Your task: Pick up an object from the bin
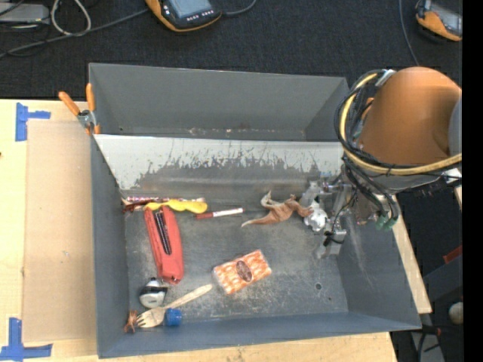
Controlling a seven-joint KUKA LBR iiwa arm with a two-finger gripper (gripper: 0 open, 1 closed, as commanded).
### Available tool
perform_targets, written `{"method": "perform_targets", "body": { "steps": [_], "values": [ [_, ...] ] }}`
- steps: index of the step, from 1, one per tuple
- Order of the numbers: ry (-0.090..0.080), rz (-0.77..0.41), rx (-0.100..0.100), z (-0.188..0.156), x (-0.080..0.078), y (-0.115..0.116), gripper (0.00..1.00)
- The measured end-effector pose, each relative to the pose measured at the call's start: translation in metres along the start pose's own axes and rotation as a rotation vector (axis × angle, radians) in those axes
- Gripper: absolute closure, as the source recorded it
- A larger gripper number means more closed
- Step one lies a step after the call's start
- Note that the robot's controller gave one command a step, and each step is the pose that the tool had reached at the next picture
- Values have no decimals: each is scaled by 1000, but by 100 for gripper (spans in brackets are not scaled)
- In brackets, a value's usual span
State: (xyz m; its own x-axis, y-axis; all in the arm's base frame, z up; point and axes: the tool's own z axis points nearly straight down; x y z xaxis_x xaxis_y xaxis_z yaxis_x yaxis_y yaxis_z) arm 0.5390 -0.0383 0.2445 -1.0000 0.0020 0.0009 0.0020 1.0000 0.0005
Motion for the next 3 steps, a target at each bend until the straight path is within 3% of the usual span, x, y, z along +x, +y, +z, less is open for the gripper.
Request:
{"method": "perform_targets", "body": {
  "steps": [1, 2, 3],
  "values": [
    [-6, -95, 2, 26, -6, 21, 0],
    [0, -244, -1, 54, -21, 47, 0],
    [-3, -302, -1, 115, -23, 83, 0]
  ]
}}
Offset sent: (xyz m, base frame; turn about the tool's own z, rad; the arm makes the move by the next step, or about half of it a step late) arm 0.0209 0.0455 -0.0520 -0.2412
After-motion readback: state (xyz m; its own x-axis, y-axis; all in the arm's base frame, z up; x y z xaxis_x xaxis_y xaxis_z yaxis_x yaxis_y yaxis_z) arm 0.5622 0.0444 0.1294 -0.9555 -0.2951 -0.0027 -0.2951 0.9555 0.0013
